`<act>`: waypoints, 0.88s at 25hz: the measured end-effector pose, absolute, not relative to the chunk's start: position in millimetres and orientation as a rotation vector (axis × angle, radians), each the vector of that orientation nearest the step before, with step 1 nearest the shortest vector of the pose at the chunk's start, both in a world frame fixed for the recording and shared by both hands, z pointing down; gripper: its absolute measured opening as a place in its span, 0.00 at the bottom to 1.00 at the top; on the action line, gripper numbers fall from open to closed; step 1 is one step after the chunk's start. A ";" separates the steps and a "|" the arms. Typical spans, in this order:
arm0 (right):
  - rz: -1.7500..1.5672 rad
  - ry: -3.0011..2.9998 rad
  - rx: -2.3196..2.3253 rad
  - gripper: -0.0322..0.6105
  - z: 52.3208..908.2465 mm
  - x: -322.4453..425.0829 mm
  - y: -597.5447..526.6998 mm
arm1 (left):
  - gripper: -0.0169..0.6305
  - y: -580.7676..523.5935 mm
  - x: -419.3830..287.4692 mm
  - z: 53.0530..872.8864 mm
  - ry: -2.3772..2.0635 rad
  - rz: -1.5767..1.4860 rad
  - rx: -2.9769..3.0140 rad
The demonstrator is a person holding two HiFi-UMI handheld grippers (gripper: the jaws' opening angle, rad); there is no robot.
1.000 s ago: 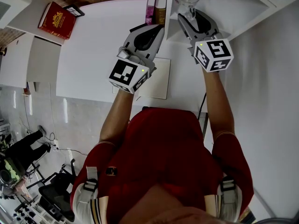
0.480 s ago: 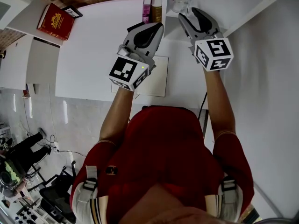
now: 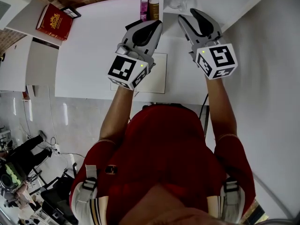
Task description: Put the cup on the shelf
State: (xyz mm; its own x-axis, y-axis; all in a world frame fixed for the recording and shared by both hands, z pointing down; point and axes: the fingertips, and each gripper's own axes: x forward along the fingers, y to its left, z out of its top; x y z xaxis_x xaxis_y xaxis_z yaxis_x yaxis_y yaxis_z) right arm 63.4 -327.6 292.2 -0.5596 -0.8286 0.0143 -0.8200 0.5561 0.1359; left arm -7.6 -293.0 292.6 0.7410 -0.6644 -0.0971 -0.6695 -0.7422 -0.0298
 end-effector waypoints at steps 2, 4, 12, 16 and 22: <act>-0.190 -2.720 1.427 0.28 286.5 60.0 -315.1 | 0.03 -289.0 -9.1 291.4 1.103 0.132 -2.872; -0.200 -2.732 1.427 0.25 282.6 57.1 -303.8 | 0.03 -284.9 -10.3 290.7 1.103 0.138 -2.873; -0.237 -2.738 1.453 0.10 276.1 52.4 -270.0 | 0.03 -264.0 -11.2 287.3 1.078 0.160 -2.875; -0.240 -2.743 1.472 0.07 273.8 51.2 -257.8 | 0.03 -254.0 -10.6 285.4 1.059 0.165 -2.877; -0.252 -2.759 1.476 0.05 272.1 48.6 -244.8 | 0.03 -242.4 -8.8 283.6 1.031 0.155 -2.878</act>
